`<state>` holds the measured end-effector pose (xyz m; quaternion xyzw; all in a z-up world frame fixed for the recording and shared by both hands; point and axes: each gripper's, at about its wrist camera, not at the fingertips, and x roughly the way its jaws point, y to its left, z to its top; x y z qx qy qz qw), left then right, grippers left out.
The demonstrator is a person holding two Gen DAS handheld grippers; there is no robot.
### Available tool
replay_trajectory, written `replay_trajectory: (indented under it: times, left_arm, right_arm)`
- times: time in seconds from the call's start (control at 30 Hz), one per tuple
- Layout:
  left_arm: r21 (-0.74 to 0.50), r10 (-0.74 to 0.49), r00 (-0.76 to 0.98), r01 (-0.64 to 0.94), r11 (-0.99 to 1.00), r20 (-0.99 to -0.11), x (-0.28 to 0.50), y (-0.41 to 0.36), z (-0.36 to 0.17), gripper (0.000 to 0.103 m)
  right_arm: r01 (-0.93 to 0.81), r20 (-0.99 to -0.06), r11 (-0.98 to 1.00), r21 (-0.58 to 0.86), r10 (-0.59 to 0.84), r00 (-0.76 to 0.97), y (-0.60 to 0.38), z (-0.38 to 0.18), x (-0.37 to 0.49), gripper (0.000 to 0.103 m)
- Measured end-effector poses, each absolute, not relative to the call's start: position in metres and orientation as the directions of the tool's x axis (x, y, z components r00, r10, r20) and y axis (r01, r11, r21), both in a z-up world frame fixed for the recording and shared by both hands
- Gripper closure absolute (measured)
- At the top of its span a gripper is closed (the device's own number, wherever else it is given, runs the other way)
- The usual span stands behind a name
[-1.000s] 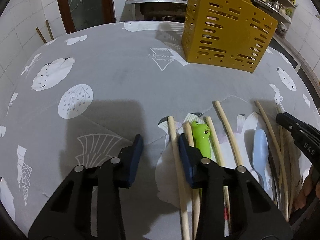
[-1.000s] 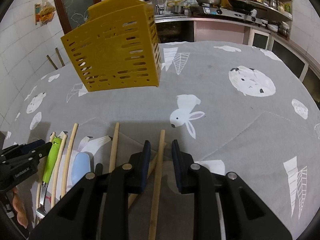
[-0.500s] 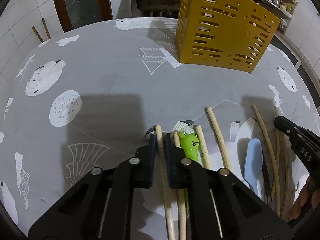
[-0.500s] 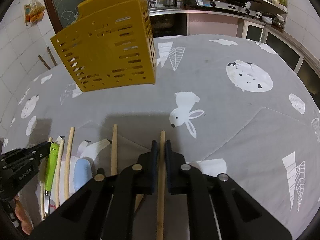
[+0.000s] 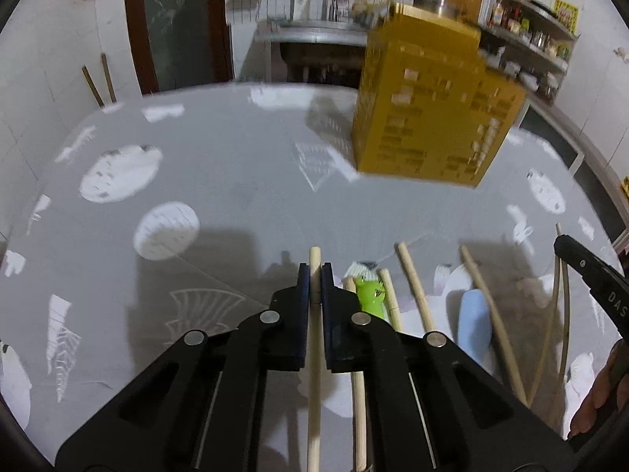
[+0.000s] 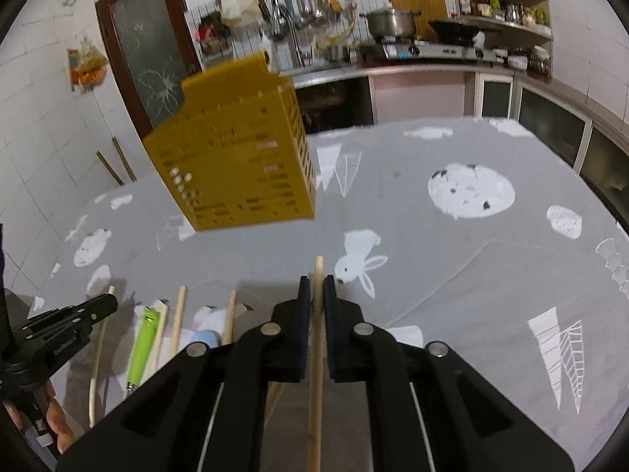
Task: Organize utensils
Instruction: 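Lift both held chopsticks and carry them toward the yellow holder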
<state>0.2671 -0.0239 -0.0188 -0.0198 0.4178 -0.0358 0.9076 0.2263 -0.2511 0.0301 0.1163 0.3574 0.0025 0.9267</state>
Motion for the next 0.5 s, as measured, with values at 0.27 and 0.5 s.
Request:
replay_trajectory:
  times: [0.27,0.5]
  left_arm:
    - [-0.139,-0.126,0.755,0.046,0.989,-0.643,0.231,-0.001,0.022,0.098]
    - [-0.152,-0.134,0.823,0.059,0.987,-0.552,0.194,0.008,0.046,0.098]
  right_arm:
    - [0.047,-0.556,0.98,0.195,0.071,0.828,-0.248,0.061,0.198,0.096]
    - [0.035,-0.493,0.981,0.19,0.064,0.868,-0.247,0.077,0.176,0.096]
